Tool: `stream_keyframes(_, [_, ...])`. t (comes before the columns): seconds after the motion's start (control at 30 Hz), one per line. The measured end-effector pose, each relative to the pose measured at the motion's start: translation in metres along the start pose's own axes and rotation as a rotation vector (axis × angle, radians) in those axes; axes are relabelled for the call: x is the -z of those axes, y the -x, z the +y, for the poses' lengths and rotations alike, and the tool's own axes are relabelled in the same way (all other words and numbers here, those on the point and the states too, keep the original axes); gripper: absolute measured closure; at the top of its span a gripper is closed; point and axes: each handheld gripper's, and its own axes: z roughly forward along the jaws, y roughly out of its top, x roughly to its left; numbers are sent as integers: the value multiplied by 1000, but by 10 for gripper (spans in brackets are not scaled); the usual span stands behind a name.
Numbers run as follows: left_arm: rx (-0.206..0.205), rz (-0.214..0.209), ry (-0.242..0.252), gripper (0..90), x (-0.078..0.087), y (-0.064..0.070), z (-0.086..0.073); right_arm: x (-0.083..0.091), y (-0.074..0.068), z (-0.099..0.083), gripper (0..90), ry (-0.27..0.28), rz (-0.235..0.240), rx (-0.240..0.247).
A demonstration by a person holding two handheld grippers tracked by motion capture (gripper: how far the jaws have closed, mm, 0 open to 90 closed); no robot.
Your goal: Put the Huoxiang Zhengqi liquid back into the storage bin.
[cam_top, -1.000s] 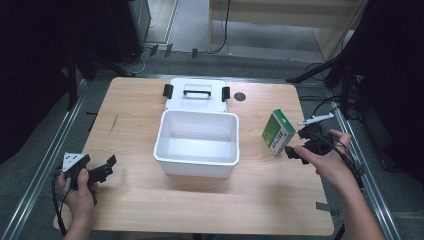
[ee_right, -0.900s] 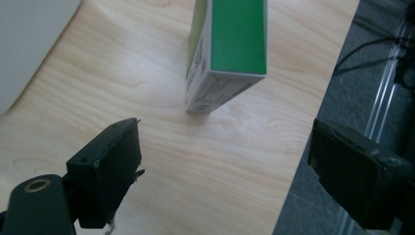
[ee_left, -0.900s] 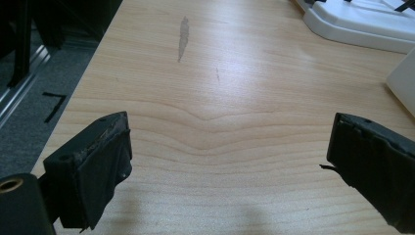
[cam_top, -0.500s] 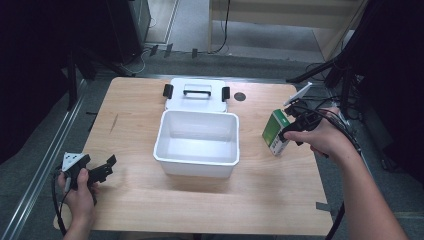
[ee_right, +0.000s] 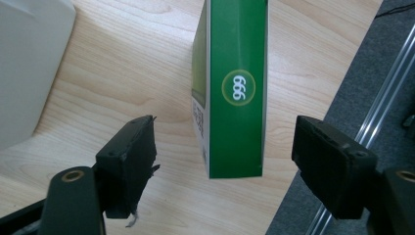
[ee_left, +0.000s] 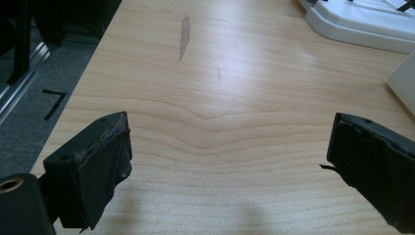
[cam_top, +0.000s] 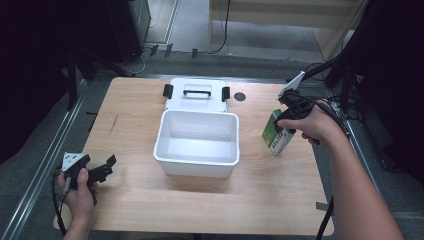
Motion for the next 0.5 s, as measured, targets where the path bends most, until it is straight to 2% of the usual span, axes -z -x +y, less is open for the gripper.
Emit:
stream_keyframes(0.13, [0, 0, 0, 38, 0, 0, 0, -2, 3, 4, 295, 1, 10, -16])
stream_keyframes(0.17, [0, -1, -1, 38, 0, 0, 0, -4, 5, 7, 320, 2, 34, -37])
stream_keyframes(0.3, [-1, 0, -1, 38, 0, 0, 0, -9, 8, 11, 367, -8, 50, -32])
stream_keyframes(0.37, [-4, -1, -2, 38, 0, 0, 0, -12, 9, 12, 386, -18, 52, -35])
stream_keyframes(0.5, [-2, -1, 0, 38, 0, 0, 0, -17, 14, 16, 392, -4, 33, -35])
